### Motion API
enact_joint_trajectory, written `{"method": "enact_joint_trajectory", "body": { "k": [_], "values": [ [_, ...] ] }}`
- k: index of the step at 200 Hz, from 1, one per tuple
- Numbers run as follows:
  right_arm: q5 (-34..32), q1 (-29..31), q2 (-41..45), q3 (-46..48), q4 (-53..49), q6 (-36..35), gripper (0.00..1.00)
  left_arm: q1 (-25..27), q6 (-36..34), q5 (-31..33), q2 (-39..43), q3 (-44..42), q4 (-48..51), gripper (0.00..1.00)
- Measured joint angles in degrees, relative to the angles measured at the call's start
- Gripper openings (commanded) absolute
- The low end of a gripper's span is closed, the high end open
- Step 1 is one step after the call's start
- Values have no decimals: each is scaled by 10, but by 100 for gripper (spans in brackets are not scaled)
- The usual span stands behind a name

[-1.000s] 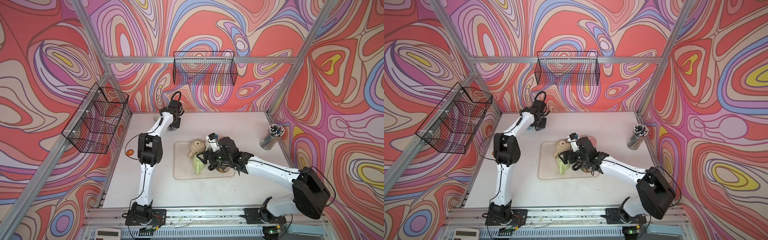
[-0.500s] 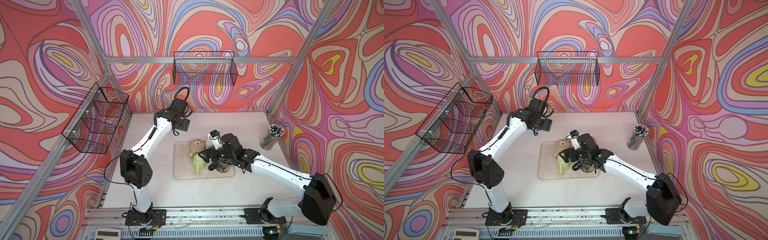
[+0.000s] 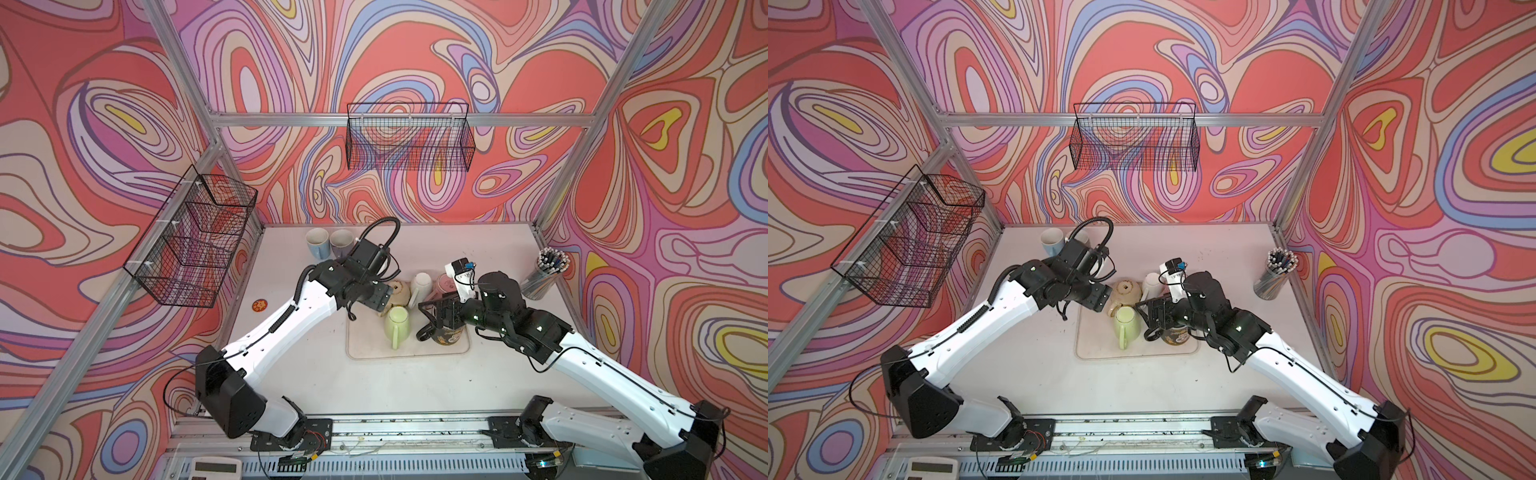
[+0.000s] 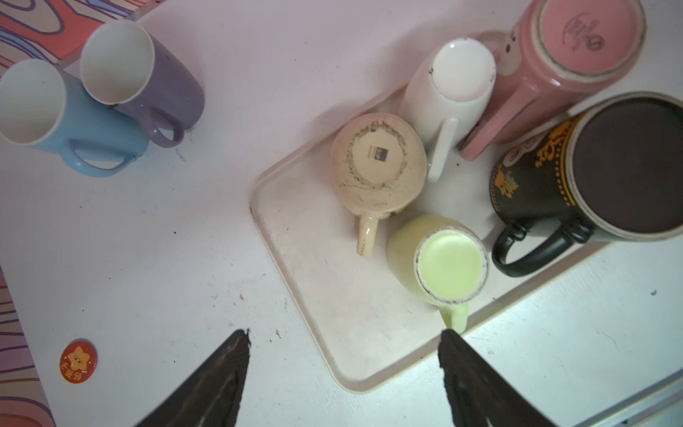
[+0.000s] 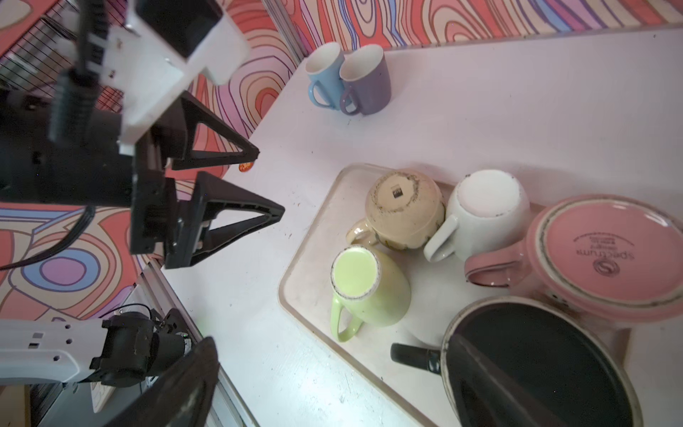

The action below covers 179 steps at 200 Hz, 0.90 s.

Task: Turn the mug right side up
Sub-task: 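Draw left arm back while right gripper moves over the tray mugs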

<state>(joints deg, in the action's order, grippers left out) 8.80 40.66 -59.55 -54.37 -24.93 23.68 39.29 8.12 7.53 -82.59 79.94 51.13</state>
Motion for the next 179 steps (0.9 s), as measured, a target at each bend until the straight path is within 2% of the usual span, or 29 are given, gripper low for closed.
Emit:
{"method": "enact_joint_trajectory", "body": {
  "k": [75, 98, 116, 151, 179],
  "values": [
    [-1, -10, -55, -24, -34, 9, 89, 12, 41, -2, 16, -134, -54, 79],
    [-2, -10, -78, -43, -44, 10, 81, 13, 64, -12, 29, -169, -81, 77],
    [-14, -3, -98, -64, -68, 17, 80, 13, 93, -15, 58, -204, -107, 77],
    [-97, 73, -161, -124, -125, 50, 80, 13, 153, -24, 150, -286, -166, 81],
    [-161, 137, -190, -129, -148, 117, 81, 13, 197, -26, 216, -350, -212, 84]
  ]
}}
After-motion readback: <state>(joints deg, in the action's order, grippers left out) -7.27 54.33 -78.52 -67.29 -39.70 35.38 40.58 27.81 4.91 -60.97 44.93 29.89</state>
